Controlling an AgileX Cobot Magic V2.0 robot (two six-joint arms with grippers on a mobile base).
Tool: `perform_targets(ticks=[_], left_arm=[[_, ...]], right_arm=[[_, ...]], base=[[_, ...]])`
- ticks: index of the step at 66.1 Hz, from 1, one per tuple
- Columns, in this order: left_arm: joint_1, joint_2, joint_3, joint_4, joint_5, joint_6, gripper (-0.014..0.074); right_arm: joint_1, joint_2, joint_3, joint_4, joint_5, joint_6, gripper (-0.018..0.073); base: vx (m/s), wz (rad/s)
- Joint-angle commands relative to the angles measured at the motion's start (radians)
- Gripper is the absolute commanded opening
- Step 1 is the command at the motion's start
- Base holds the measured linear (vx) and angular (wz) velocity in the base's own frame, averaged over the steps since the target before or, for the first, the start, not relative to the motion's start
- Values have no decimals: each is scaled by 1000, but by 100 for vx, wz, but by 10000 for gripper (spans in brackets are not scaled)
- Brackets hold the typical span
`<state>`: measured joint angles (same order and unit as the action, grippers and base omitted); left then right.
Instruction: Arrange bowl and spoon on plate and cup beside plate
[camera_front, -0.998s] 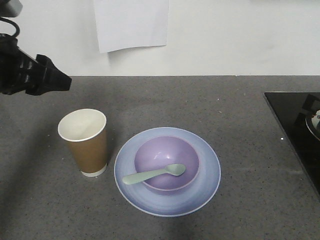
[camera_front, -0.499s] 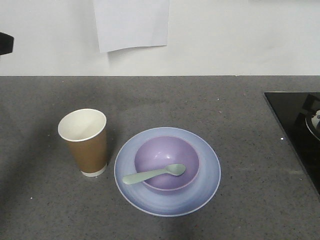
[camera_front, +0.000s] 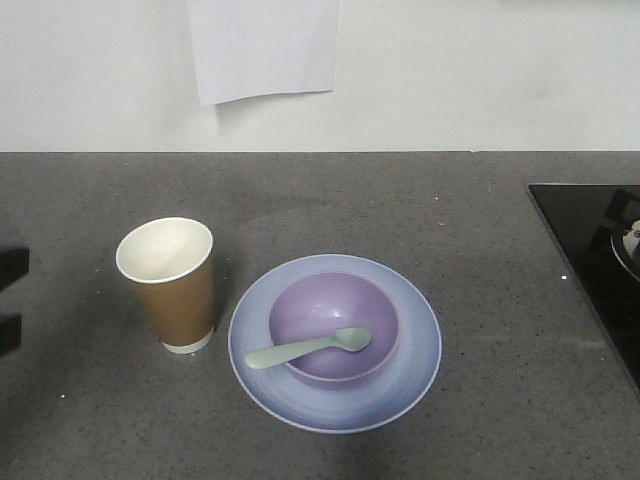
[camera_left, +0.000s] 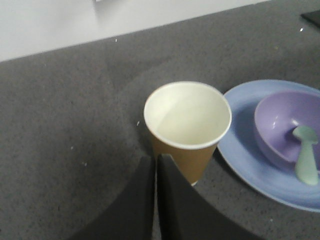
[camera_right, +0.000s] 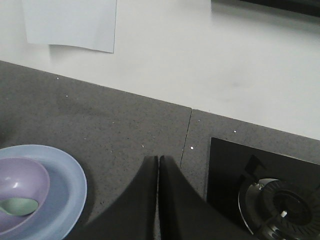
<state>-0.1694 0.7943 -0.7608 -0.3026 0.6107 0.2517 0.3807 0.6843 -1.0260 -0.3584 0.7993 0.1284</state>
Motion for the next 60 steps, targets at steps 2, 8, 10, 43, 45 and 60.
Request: perform_targets(ticks=[2,8,10,43,45,60], left_arm=[[-4,-80,91,-25,-152,-6,-7],[-4,-132,158,-25,-195,-6,-7],[-4,-148,181,-25,-208,-6,-7],[-4,-227,241,-25,-267,-6,-7],[-4,-227,240,-25,-267,-6,-7],[-4,-227,240,-25,-304,-5,-7]], right_arm=[[-4,-18,100,-63,-149,49,-5],[-4,-43,237,-100,-225,124,-5],[-4,-52,280,-116,-252,144,-5],[-4,-97,440,-313,-376,349,-5],[-4,-97,440,-313,-375,349,-5],[-4,-97,440,-313,-375,349,-5]], base=[[0,0],[0,0],[0,0],[0,0],[0,0],[0,0]])
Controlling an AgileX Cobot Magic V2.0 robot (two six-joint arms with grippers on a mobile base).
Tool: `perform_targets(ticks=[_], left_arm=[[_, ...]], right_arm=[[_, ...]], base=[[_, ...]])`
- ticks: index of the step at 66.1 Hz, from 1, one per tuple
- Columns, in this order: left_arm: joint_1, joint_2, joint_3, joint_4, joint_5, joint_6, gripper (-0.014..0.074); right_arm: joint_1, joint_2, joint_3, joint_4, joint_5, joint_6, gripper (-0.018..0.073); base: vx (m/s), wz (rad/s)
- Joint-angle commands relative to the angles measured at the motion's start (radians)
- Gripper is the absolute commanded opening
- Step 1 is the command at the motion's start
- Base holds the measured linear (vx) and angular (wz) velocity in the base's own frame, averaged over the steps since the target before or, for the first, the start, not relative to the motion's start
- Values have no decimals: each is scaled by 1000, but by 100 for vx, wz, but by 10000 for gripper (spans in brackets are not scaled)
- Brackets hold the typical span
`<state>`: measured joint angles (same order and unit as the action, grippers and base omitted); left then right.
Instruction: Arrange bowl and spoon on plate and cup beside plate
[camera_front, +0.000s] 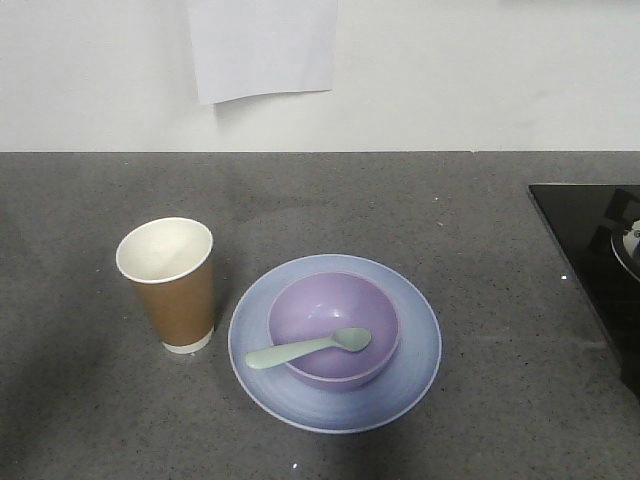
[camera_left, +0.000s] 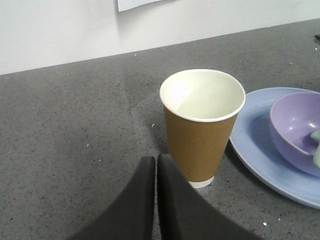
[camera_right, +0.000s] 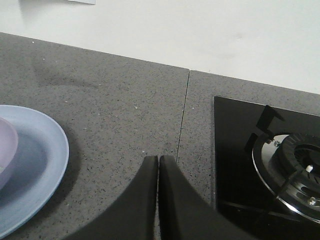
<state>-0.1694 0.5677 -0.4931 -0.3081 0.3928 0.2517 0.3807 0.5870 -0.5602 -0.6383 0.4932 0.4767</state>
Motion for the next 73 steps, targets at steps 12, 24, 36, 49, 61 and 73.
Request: perform_targets(ticks=[12,24,36,49,61,73], left_arm=[[-4,-1,-28,-20,-90,-6,-7],[-4,-1,-28,-20,-90,-6,-7],[-4,-1,-28,-20,-89,-6,-7],[-4,-1,-28,-20,-84,-6,-7],[-4,-1,-28,-20,-66,-6,-7],[-4,-1,-28,-20,-66,-6,-7]], right_arm=[[-4,0,-26,-33,-69,1,-5],[-4,0,-26,-33,-69,1,-5],[-4,0,-26,-33,-69,1,-5],[-4,0,-26,-33,-69,1,-5],[-4,0,-26,-33,-67,1,-5],[-4,0,-26,-33,-67,1,-5]], base=[[0,0],[0,0],[0,0],[0,0],[0,0],[0,0]])
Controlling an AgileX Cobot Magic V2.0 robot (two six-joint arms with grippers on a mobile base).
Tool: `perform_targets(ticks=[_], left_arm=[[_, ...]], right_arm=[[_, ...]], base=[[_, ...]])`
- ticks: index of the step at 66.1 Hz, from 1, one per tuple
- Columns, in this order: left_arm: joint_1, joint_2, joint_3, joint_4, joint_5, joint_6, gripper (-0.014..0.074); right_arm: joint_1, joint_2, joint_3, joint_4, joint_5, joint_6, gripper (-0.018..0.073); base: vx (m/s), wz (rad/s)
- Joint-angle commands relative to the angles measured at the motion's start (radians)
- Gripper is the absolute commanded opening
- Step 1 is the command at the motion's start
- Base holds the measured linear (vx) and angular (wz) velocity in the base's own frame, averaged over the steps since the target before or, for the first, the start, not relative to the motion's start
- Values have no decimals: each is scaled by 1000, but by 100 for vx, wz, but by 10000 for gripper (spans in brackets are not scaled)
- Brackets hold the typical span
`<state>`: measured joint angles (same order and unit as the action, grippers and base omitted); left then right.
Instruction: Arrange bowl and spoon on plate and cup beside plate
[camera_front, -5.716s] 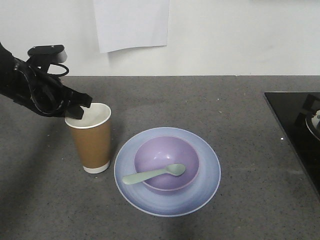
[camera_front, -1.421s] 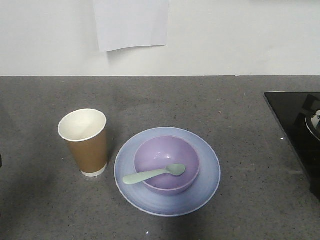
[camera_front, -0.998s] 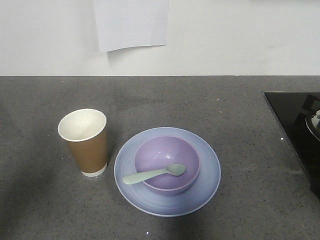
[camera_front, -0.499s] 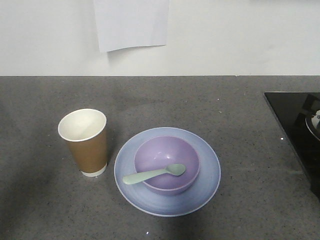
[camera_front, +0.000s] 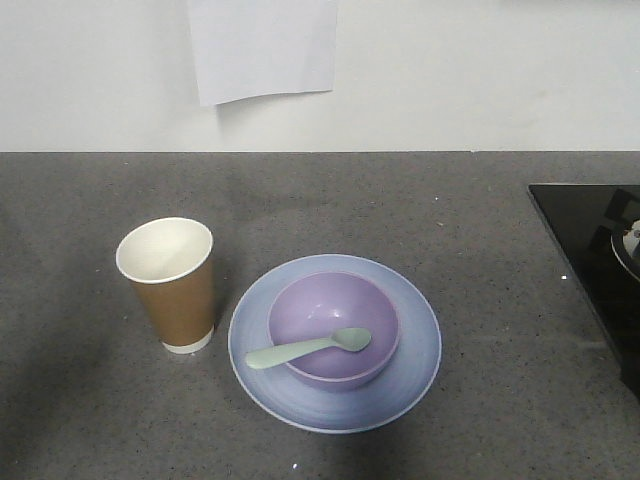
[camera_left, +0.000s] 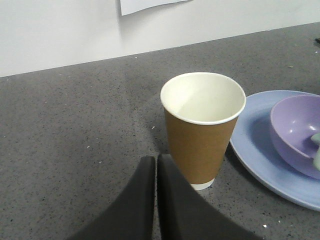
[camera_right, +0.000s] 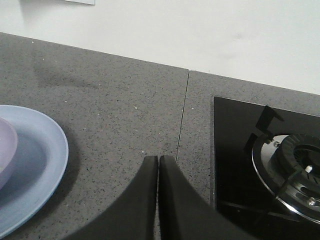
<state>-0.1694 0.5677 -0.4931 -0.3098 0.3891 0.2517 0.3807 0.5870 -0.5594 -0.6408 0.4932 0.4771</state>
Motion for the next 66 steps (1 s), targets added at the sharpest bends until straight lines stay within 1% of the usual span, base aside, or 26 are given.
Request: perform_targets(ticks=[1,39,41,44,48,51,58,66], left_arm=[[-4,-1,-28,-18,-63,-6,-7],[-4,-25,-16,-18,-66,-9,-7],[-4,-38,-4,-21,-83,-16,-7],[-4,-74,47,-21,-139,-38,-7],[-2,-115,118,-20,-205,-43,-7],[-1,-158,175,-27,-277,-60,-7],[-1,-249,315,-45,-427,-63,-7],[-1,-337,428,-44,-523,-65,-7]], right_arm=[[-4,0,-27,-30,-67,1,-5],[-4,0,-27,-30,-66,1,-5],[-4,0,-27,-30,-66,1,-5],[-4,0,-27,-30,-67,1,-5],[-4,0,-27,-30,-65,1,-5],[-4,0,-27,-30,-65,1,-5],[-4,0,-27,-30,-65,1,-5],[-4,0,-27,-30,-62,1,-5]], base=[[0,0],[0,0],[0,0],[0,0],[0,0],[0,0],[0,0],[0,0]])
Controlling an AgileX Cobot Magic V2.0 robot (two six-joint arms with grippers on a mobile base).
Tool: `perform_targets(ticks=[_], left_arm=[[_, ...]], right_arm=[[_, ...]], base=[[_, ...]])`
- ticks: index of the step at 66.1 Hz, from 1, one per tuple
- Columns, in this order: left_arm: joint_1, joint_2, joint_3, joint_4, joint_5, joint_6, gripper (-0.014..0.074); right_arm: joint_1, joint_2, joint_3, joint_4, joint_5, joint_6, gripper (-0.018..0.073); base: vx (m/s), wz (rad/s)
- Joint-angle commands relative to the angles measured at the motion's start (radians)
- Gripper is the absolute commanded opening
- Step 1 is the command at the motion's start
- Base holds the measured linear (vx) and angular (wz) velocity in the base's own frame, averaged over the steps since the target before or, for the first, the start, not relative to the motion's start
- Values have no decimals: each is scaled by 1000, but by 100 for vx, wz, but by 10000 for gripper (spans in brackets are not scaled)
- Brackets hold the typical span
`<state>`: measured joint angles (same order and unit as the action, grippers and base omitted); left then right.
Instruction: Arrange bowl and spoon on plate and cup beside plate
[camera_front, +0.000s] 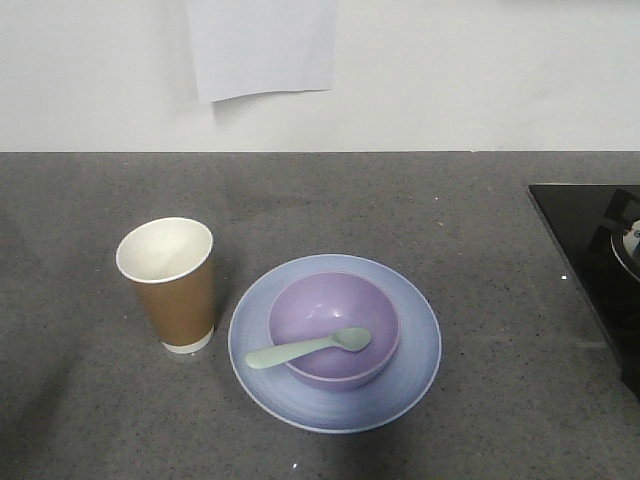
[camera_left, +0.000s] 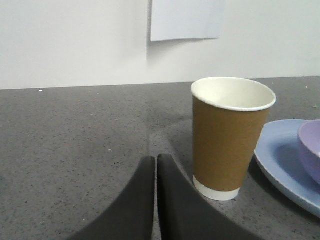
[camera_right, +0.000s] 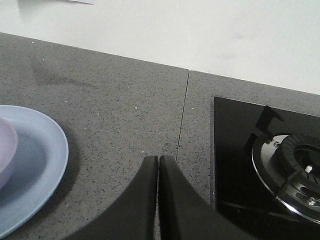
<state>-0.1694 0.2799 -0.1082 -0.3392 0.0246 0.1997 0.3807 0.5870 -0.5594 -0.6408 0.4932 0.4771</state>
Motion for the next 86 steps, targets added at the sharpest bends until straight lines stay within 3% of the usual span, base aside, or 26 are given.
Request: perform_targets(ticks=[1,11,16,33,49,86], left_arm=[[-1,-58,53,-14,-163,-11,-7],[17,-125,162,-16,-205,-10,-7],[51,-153,163,-11,-146,-4,-7],[158,-259,165,-12,-118,3,-7],[159,-310,165,-6,-14,4,-7],[159,-310,165,20,-10,-5,-7]], right_arm=[[-4,0,-27,-30,-62,1,-5],[-4,0,-27,-30,-62,1,-5],[-4,0,-27,-30,-62,1,-5],[-4,0,-27,-30,-62,1,-5],[-4,0,-27,-30,-62,1,-5],[-4,0,-27,-29,-63,1,-5]], base=[[0,0],[0,0],[0,0],[0,0],[0,0],[0,0]])
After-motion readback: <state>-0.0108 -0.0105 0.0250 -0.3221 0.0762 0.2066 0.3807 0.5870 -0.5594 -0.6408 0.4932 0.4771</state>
